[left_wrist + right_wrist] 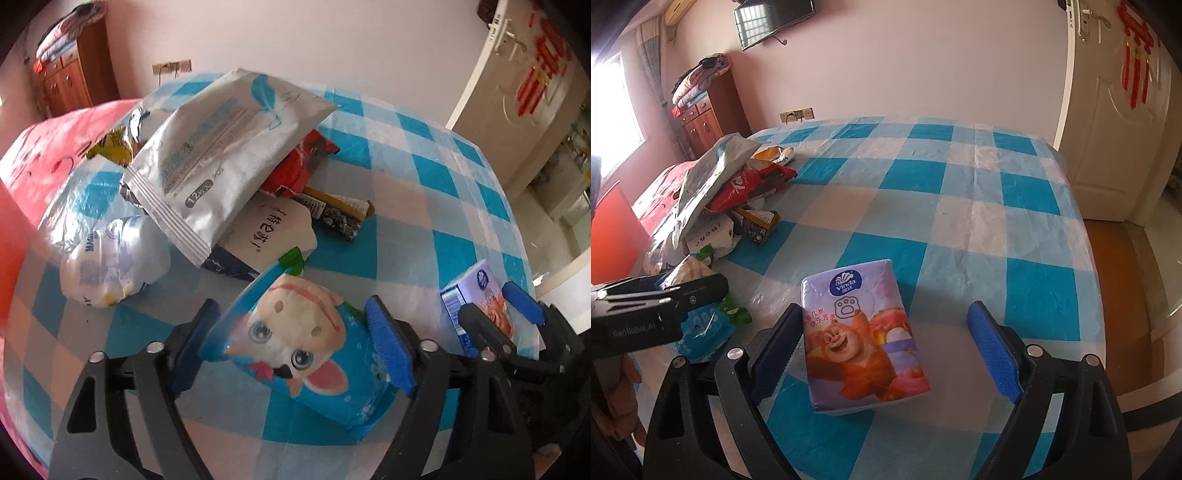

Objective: Collect trash
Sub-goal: 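Grasp the bear tissue pack with the right tool while the left tool grasps the blue cow snack bag, then carry both items to the orange bucket and open both tools to drop them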

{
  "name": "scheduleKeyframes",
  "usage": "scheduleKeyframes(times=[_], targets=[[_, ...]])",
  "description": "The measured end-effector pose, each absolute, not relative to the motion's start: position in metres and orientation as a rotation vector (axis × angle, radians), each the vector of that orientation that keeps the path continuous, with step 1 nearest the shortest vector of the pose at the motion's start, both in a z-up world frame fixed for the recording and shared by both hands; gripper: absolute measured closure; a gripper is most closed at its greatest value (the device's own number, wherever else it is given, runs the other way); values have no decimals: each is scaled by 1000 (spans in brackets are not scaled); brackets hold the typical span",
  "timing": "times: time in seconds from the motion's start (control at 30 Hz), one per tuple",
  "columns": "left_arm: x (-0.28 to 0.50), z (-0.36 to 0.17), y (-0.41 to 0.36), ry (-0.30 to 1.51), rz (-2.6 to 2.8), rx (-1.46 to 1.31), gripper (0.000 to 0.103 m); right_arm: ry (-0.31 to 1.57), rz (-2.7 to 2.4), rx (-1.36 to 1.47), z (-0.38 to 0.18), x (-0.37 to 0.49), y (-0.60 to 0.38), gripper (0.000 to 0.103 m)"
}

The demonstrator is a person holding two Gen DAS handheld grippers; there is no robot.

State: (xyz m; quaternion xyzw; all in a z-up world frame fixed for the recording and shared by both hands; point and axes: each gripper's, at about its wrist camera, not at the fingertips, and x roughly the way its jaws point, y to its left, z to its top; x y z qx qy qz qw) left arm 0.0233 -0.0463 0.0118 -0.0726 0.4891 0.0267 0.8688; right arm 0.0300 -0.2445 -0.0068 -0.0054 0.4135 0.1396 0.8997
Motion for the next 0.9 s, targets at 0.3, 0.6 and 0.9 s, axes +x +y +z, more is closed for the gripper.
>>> scheduleKeyframes(times=[0.3, 0.6, 0.9], targets=[[9, 12, -41, 985, -21, -165, 44, 837, 263, -23, -5, 27, -243, 23], [2, 10, -22, 965, -107, -208, 46, 791, 224, -88, 0, 21, -234, 48], [-14, 19, 5, 913, -173, -207, 47, 775, 199, -84, 2, 19, -237, 50]])
